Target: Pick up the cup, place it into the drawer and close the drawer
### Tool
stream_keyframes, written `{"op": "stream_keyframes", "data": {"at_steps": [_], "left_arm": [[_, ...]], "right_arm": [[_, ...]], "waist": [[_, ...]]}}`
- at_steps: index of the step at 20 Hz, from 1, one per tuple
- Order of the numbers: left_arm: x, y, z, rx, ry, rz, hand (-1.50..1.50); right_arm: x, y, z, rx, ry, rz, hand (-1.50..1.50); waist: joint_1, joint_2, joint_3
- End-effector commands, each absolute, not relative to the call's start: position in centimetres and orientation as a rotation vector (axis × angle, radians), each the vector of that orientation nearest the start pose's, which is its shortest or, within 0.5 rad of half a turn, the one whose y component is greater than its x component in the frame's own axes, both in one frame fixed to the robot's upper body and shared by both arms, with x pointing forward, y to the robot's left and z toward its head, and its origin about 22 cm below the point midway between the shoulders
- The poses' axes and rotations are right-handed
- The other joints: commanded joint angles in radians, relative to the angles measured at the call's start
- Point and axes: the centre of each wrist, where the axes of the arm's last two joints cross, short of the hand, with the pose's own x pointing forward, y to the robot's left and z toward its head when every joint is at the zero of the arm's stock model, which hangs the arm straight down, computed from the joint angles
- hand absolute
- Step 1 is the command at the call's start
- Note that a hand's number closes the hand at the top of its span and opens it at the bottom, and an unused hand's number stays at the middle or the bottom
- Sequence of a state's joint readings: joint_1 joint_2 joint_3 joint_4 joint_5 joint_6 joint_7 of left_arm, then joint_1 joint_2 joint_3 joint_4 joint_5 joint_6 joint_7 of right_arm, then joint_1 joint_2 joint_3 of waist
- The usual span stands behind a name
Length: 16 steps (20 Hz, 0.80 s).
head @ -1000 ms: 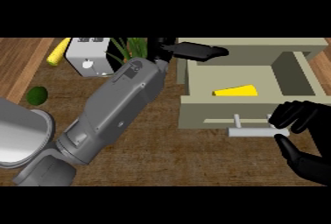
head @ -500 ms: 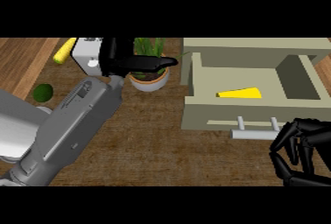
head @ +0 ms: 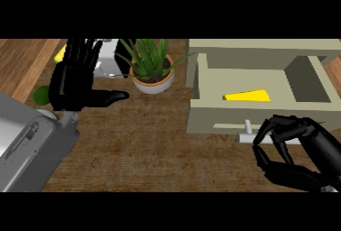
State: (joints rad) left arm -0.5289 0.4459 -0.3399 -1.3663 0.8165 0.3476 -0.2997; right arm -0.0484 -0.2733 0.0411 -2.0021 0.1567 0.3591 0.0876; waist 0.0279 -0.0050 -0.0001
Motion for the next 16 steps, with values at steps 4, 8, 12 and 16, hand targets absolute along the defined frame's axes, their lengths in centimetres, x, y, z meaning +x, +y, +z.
{"op": "stream_keyframes", "data": {"at_steps": [4,8,12,16], "left_arm": [[31.3,25.6,7.4,-0.266,-1.868,0.172,-1.5],[31.0,27.8,6.6,-0.249,-1.875,0.183,-1.5],[28.2,29.6,6.1,-0.251,-1.883,0.178,-1.5],[29.1,31.7,6.9,-0.243,-1.884,0.184,-1.5]], "right_arm": [[24.2,-23.8,9.4,-0.322,-1.76,1.124,1.5],[26.1,-22.1,7.4,-0.395,-1.705,1.185,1.5],[28.3,-23.5,4.5,-0.4,-1.68,1.171,-1.5],[29.1,-19.9,2.1,-0.427,-1.609,1.242,-1.5]], "waist": [[0.001,0.007,0.0],[-0.017,0.008,0.0],[-0.014,0.007,0.0],[-0.021,0.007,0.0]]}}
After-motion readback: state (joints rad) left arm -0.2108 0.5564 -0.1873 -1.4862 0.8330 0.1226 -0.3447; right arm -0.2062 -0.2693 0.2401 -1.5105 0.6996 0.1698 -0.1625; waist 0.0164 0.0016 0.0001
